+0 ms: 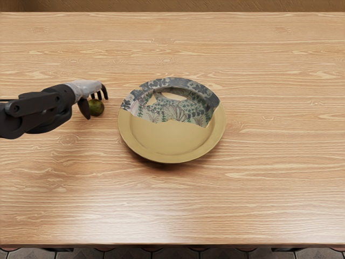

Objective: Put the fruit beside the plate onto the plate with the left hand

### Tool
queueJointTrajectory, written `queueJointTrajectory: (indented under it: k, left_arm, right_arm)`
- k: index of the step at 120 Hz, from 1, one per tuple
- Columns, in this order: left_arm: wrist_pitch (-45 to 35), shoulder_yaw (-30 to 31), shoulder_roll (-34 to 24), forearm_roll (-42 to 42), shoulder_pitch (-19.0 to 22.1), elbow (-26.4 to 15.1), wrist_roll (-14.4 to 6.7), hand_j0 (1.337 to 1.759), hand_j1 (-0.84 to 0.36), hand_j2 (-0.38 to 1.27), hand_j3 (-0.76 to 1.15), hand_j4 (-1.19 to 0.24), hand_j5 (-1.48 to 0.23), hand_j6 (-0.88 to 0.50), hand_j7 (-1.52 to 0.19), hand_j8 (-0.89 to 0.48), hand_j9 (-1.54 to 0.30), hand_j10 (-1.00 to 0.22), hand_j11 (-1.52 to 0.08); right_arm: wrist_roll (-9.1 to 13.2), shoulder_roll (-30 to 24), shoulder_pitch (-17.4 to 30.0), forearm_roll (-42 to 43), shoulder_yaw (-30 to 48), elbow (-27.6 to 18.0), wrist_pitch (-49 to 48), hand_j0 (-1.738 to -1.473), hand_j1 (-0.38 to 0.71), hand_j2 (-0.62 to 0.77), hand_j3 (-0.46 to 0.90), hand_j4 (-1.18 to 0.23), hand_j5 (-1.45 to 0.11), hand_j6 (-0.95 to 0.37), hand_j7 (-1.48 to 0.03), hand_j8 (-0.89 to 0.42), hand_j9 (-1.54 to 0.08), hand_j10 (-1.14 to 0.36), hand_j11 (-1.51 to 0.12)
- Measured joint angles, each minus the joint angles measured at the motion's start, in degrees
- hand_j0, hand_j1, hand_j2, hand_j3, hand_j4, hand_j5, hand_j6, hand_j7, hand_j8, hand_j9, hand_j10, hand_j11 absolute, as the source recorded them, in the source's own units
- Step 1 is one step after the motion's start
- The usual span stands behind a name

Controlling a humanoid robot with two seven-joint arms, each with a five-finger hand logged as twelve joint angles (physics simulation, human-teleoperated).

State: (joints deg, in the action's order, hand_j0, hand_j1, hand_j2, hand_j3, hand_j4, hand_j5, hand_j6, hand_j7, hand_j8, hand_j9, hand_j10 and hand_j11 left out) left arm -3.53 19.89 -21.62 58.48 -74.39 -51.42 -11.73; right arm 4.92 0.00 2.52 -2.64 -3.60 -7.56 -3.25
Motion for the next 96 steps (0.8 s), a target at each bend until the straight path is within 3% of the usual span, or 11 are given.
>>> queueJointTrajectory:
  k: [96]
  left_arm:
    - [-7.89,0.06,0.18,0.04,2.30,-0.54,0.12,1.658,-0.17,0.12,0.00,-0.44,-0.57,-0.44,-0.57,-0.44,-0.57,-0.44,-0.57]
  right_arm:
    - [0.00,0.00,0.02,0.00,0.00,0.00,0.00,-1.658,-0.32,0.00,0.00,-0.02,-0.03,-0.02,-0.03,-0.02,-0.03,-0.02,-0.03]
